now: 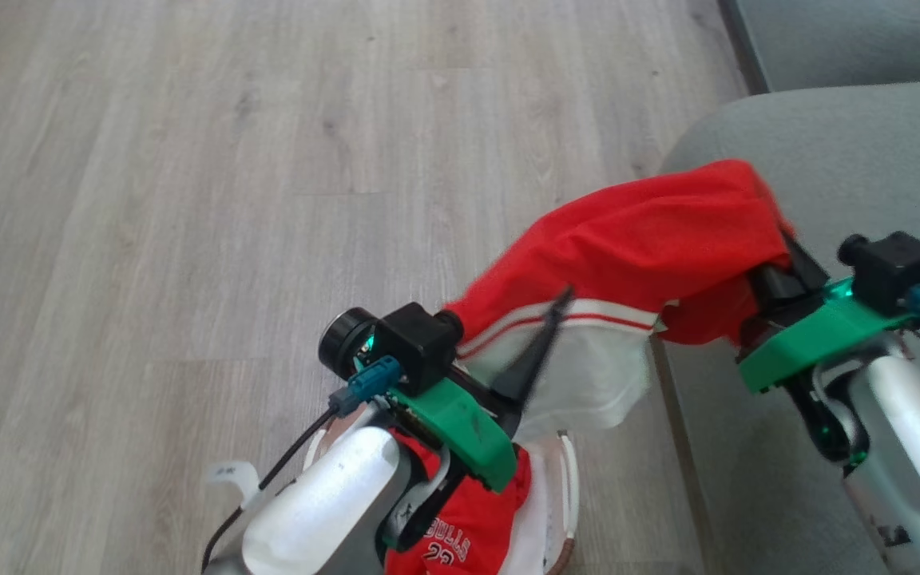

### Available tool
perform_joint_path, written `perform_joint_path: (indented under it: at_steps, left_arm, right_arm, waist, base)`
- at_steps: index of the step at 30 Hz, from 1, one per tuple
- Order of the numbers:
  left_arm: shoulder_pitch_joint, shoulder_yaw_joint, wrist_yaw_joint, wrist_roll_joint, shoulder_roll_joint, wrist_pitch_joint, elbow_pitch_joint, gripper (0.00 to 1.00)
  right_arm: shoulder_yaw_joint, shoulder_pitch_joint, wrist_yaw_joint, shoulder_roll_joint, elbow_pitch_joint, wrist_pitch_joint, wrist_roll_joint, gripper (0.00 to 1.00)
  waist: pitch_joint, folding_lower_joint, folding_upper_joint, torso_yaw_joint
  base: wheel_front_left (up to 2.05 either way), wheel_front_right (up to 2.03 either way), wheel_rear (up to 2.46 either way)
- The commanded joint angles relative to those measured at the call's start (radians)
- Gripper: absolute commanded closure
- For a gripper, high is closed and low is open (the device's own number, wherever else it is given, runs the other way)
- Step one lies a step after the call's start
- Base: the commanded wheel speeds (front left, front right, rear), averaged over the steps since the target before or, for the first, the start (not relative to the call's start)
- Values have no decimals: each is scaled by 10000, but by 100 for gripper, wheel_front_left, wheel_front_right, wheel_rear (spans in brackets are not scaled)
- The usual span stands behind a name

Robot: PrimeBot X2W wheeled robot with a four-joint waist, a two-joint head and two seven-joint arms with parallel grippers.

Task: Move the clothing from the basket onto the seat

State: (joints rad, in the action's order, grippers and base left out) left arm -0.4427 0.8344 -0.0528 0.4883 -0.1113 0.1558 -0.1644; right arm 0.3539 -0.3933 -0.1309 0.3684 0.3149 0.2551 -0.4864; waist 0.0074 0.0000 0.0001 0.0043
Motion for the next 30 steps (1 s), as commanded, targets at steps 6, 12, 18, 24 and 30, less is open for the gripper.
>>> perform_joint_path:
  at_steps: [6,12,18,24,30]
  left_arm:
    - [-364,-136,39,46,81,182,30,0]
    - [-409,-173,-2,71,77,327,-228,0]
    - [-424,-141,22,105,109,477,-448,0]
    - [-484,-122,19,84,140,625,-614,0]
    - [-544,-102,20,63,151,725,-765,0]
  right_arm:
    - [-688,243,2,219,-1181,67,-27,100]
    - [-1496,491,2,592,-1918,67,-285,100]
    - [-2462,731,2,949,-2519,67,-354,100]
    - [-2816,1080,2,1127,-3063,67,-299,100]
    - [-3011,1477,2,1084,-3414,67,-309,100]
  waist:
    - [52,0,-1,-638]
    - [146,0,-1,-1352]
    - [233,0,-1,-2140]
    - [268,0,-1,-2908]
    - [290,0,-1,-3659]
  base:
    - [0,0,0]
    - [0,0,0]
    - [0,0,0]
    - [0,0,0]
    - [0,0,0]
